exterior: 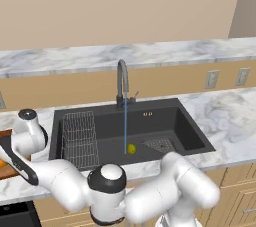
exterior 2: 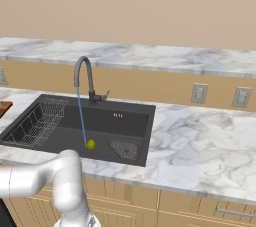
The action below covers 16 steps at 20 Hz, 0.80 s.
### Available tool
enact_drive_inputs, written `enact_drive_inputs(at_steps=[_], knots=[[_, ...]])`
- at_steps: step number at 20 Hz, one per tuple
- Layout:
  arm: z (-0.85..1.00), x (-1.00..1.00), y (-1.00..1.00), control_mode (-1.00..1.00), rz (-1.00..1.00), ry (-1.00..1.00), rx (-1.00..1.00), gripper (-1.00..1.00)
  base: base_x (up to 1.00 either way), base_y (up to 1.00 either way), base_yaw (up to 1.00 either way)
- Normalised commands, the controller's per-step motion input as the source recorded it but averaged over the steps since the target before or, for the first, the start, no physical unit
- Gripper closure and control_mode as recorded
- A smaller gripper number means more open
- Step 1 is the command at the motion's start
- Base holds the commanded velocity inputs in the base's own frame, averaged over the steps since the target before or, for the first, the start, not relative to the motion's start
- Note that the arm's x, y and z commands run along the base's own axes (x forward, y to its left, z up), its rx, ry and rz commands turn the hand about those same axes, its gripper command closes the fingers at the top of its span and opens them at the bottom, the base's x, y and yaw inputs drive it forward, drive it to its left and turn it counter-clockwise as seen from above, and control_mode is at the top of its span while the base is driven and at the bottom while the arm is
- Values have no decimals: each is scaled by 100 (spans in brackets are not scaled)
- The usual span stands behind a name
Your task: Pick the orange, pear, tangerine from the sink and place them on the cutting board to airdry. Then turn off the sink faucet.
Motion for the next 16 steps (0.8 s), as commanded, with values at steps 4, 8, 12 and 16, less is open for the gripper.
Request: enact_drive_inputs(at_steps=[4,8,12,16], knots=[[-11,13,15,-100,2,0,0,100,0,0,0],[6,0,16,-100,3,0,0,100,0,0,0],[12,-4,5,-100,2,-1,0,100,0,0,0],[15,-17,0,-100,1,-3,0,-100,0,0,0]])
